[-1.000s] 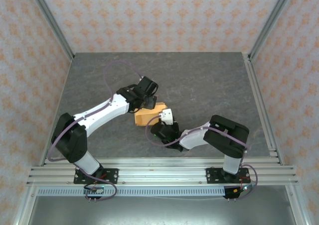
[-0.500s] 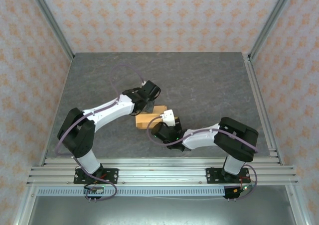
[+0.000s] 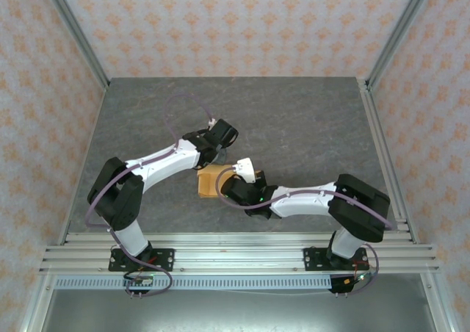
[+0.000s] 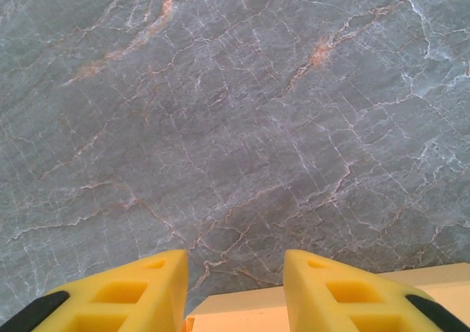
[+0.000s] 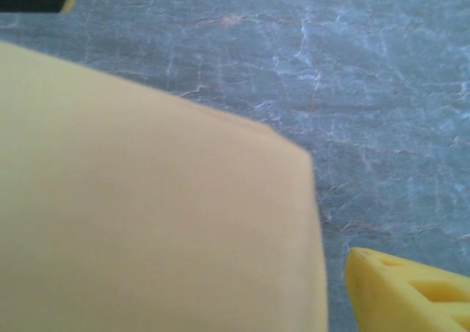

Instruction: Fold the paper box

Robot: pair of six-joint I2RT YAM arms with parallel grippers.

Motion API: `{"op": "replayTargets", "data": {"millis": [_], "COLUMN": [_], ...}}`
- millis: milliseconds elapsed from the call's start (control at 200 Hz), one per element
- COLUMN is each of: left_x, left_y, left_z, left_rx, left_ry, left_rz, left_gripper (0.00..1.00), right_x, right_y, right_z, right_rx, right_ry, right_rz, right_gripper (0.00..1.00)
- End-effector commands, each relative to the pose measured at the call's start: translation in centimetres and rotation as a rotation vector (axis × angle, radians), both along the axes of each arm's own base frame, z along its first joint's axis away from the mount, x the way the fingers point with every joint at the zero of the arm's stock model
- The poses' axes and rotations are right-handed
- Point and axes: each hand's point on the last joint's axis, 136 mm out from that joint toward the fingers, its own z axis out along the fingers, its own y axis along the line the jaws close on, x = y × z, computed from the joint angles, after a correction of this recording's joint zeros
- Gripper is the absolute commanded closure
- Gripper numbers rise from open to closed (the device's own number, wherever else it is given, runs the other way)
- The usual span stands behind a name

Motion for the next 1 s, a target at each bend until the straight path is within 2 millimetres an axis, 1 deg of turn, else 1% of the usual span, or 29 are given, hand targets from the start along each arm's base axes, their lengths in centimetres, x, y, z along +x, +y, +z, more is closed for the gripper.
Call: {"op": "replayTargets", "data": {"millis": [0, 225, 405, 465, 576, 626, 701, 761, 851, 886, 926, 941, 996], "left_x": [0.4, 0.5, 0.3, 0.2, -0.2, -0.4, -0.8, -1.2, -1.3, -1.3, -1.4, -1.4, -1.5], "left_y": [0.3, -0.1, -0.4, -0.5, -1.0, -1.4, -2.0, -2.6, -3.0, -3.2, -3.4, -3.5, -3.6], "left_z": [0.9, 2.0, 3.3, 4.3, 6.4, 7.3, 8.0, 8.1, 7.3, 7.0, 6.6, 6.5, 6.1], "left_rx": [0.012, -0.008, -0.029, -0.043, -0.075, -0.093, -0.112, -0.115, -0.104, -0.103, -0.102, -0.101, -0.093], "left_ry": [-0.047, -0.059, -0.07, -0.08, -0.106, -0.114, -0.114, -0.11, -0.095, -0.087, -0.081, -0.08, -0.069], "left_rz": [0.031, 0.017, -0.006, -0.019, -0.059, -0.076, -0.105, -0.131, -0.138, -0.14, -0.144, -0.145, -0.147], "left_gripper": [0.61, 0.61, 0.61, 0.61, 0.61, 0.61, 0.6, 0.6, 0.61, 0.61, 0.61, 0.61, 0.61], "right_x": [-0.8, -2.0, -3.7, -4.4, -5.4, -5.8, -6.3, -6.6, -6.7, -6.7, -6.6, -6.5, -6.3], "right_y": [0.5, 0.5, 0.7, 0.4, -0.8, -1.3, -1.9, -2.4, -3.3, -3.6, -4.1, -4.3, -4.9], "right_z": [0.7, 0.3, 0.6, 0.6, 0.8, 1.2, 2.0, 2.9, 3.8, 4.1, 4.0, 4.7, 5.3], "right_rx": [0.009, 0.036, 0.092, 0.097, 0.098, 0.111, 0.153, 0.196, 0.243, 0.256, 0.25, 0.273, 0.291], "right_ry": [0.044, 0.116, 0.215, 0.251, 0.292, 0.301, 0.306, 0.296, 0.277, 0.27, 0.268, 0.255, 0.243], "right_rz": [0.035, 0.058, 0.087, 0.092, 0.079, 0.077, 0.071, 0.064, 0.044, 0.029, 0.005, -0.001, -0.026], "right_gripper": [0.19, 0.06, 0.05, 0.04, 0.03, 0.03, 0.02, 0.01, 0.01, 0.02, 0.03, 0.03, 0.05]}}
